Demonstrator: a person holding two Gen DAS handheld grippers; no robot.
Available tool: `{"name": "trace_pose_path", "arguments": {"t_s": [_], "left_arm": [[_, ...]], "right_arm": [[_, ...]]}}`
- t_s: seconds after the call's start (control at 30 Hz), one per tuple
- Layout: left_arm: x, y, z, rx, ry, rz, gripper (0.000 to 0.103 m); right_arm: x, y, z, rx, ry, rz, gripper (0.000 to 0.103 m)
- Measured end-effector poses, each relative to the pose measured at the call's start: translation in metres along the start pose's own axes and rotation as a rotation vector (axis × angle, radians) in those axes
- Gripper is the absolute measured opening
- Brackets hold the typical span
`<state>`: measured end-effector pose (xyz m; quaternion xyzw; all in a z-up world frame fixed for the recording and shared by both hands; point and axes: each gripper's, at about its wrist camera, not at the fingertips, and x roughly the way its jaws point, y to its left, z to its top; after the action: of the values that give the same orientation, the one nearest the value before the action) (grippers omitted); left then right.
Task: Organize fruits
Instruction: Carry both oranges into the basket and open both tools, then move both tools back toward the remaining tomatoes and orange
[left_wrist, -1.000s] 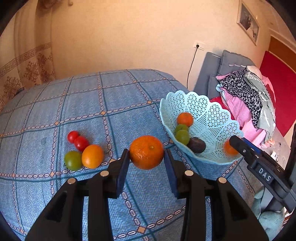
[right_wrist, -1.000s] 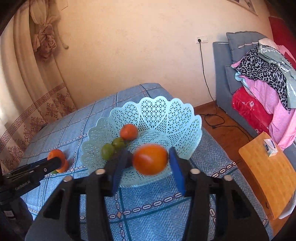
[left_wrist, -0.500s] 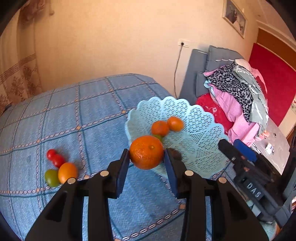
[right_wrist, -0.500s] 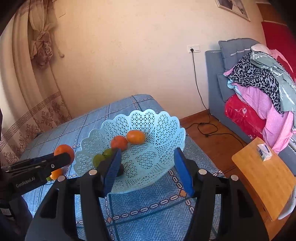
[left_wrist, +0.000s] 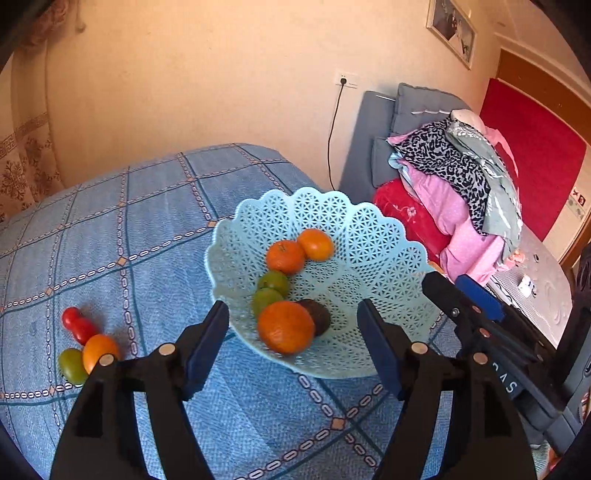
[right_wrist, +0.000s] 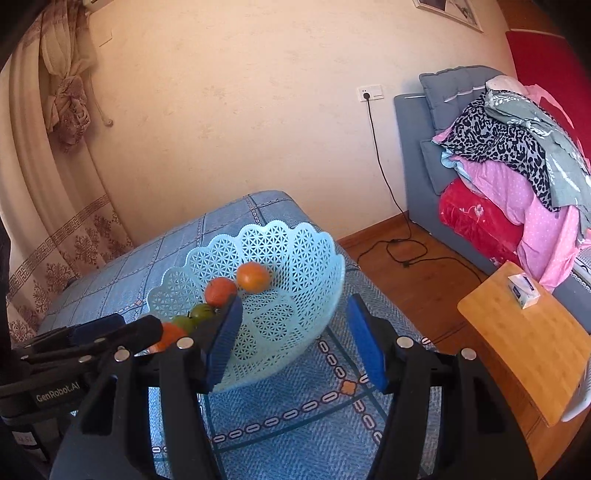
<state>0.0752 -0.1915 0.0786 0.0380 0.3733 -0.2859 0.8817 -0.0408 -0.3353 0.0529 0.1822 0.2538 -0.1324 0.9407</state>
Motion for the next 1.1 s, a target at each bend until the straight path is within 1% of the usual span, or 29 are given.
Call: {"name": "trace_pose_path", "arguments": {"t_s": [0.03,0.1,0.13,0.27,0.33,0.37,0.43,0.47,0.5,0.57,0.6,0.63,0.67,0.73,0.83,0.93,0.97,1.0,1.1], "left_arm": [[0.000,0.001,0.000,-0.003,0.000,0.002,0.074],[-0.003,0.005,-0.001,-0.008,-0.007,0.020,0.083],[-0.004,0.006,-0.001,-0.010,-0.010,0.030,0.084],[-0.008,0.015,-0.004,-0.031,-0.011,0.050,0.085],[-0.011,0.021,-0.005,-0.045,-0.018,0.063,0.089],[-0.013,0.023,-0.006,-0.051,-0.024,0.071,0.093],[-0.017,0.028,-0.008,-0.061,-0.043,0.100,0.095],[-0.019,0.031,-0.010,-0.065,-0.056,0.131,0.098],[-0.022,0.033,-0.012,-0.065,-0.071,0.170,0.098],[-0.028,0.034,-0.015,-0.045,-0.116,0.259,0.098],[-0.032,0.033,-0.018,-0.022,-0.154,0.320,0.098],[-0.036,0.032,-0.021,-0.001,-0.183,0.364,0.098],[-0.037,0.033,-0.023,0.012,-0.195,0.385,0.098],[-0.039,0.039,-0.023,0.011,-0.180,0.369,0.098],[-0.039,0.053,-0.025,-0.037,-0.137,0.355,0.098],[-0.042,0.069,-0.030,-0.071,-0.127,0.376,0.098],[-0.044,0.077,-0.031,-0.085,-0.122,0.384,0.098],[-0.046,0.083,-0.033,-0.097,-0.120,0.390,0.098],[-0.052,0.098,-0.037,-0.127,-0.115,0.407,0.098]], "right_arm": [[0.000,0.001,0.000,-0.001,-0.001,0.000,0.064],[-0.001,0.003,0.000,-0.004,-0.002,0.001,0.064],[-0.001,0.004,-0.001,-0.006,-0.001,0.003,0.064],[-0.004,0.006,-0.003,-0.008,0.003,0.011,0.064],[-0.005,0.009,-0.004,-0.012,0.006,0.015,0.064],[-0.005,0.010,-0.005,-0.014,0.007,0.017,0.064],[-0.006,0.013,-0.006,-0.019,0.012,0.027,0.067],[-0.007,0.015,-0.007,-0.023,0.012,0.033,0.071],[-0.007,0.016,-0.008,-0.027,0.010,0.035,0.073],[-0.009,0.020,-0.009,-0.038,0.012,0.044,0.073],[-0.009,0.024,-0.011,-0.043,0.016,0.052,0.073],[-0.010,0.025,-0.012,-0.047,0.017,0.056,0.073],[-0.010,0.028,-0.013,-0.053,0.020,0.062,0.073],[-0.010,0.034,-0.015,-0.062,0.025,0.072,0.073],[-0.010,0.047,-0.018,-0.087,0.037,0.095,0.073],[-0.012,0.060,-0.022,-0.126,0.040,0.116,0.075],[-0.012,0.064,-0.023,-0.137,0.039,0.121,0.078],[-0.013,0.070,-0.025,-0.151,0.037,0.128,0.079],[-0.013,0.081,-0.028,-0.173,0.045,0.149,0.079]]}}
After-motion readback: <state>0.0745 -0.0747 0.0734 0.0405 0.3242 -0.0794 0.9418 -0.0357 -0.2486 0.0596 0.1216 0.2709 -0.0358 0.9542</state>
